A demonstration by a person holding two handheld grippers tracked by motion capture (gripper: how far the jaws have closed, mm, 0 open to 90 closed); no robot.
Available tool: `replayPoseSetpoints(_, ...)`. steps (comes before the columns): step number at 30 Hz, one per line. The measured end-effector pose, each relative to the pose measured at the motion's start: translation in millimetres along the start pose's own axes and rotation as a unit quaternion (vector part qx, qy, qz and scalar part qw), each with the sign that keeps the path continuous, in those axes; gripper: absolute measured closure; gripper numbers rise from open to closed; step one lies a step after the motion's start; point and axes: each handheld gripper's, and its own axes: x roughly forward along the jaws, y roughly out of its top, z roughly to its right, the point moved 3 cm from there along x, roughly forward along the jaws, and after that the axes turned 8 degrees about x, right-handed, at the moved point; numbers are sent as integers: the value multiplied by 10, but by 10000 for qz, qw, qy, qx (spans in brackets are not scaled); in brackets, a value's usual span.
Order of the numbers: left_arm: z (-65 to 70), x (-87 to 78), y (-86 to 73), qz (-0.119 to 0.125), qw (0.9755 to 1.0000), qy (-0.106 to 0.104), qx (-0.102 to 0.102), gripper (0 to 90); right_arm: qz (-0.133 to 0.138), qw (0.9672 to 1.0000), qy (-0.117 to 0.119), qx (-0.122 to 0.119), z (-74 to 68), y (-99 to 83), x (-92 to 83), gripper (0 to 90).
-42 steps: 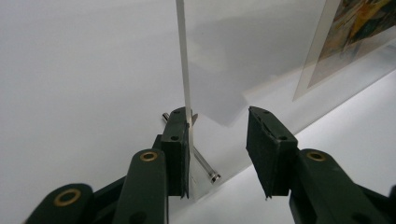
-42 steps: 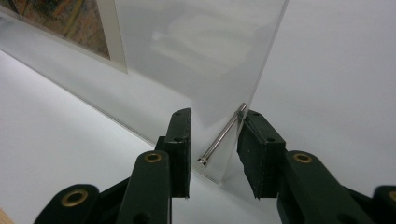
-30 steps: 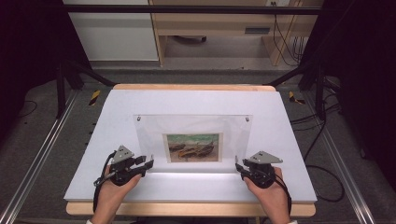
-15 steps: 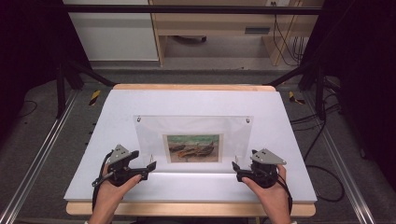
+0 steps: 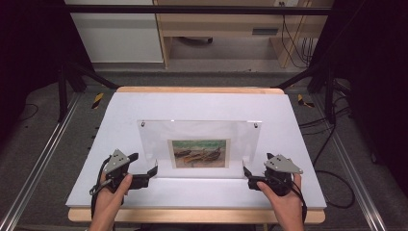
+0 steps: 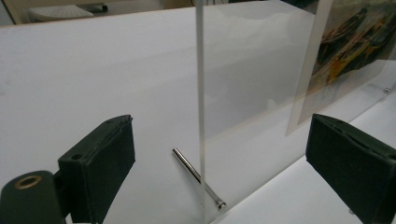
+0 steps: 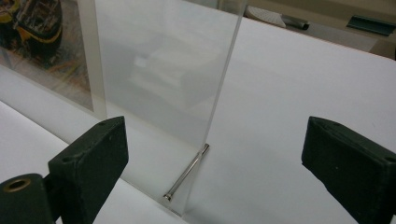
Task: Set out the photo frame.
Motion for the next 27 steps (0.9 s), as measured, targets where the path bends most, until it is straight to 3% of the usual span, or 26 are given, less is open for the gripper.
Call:
replayPoseSetpoints(5, -45, -31, 1, 54, 10000, 35, -6, 76, 42, 10000, -30, 63, 30, -1, -29, 73)
replayPoseSetpoints(8, -97, -61, -8, 81, 9996, 265, -68, 83, 52, 9999, -86, 102, 70, -7, -55, 73)
replayPoseSetpoints(15, -173, -124, -7, 241, 9991, 324, -112, 108, 81, 9997, -144, 170, 116, -13, -113, 75)
replayPoseSetpoints(27, -311, -216, -56, 309, 9981, 484, -228, 108, 130, 9990, -258, 348, 229, -58, -241, 74)
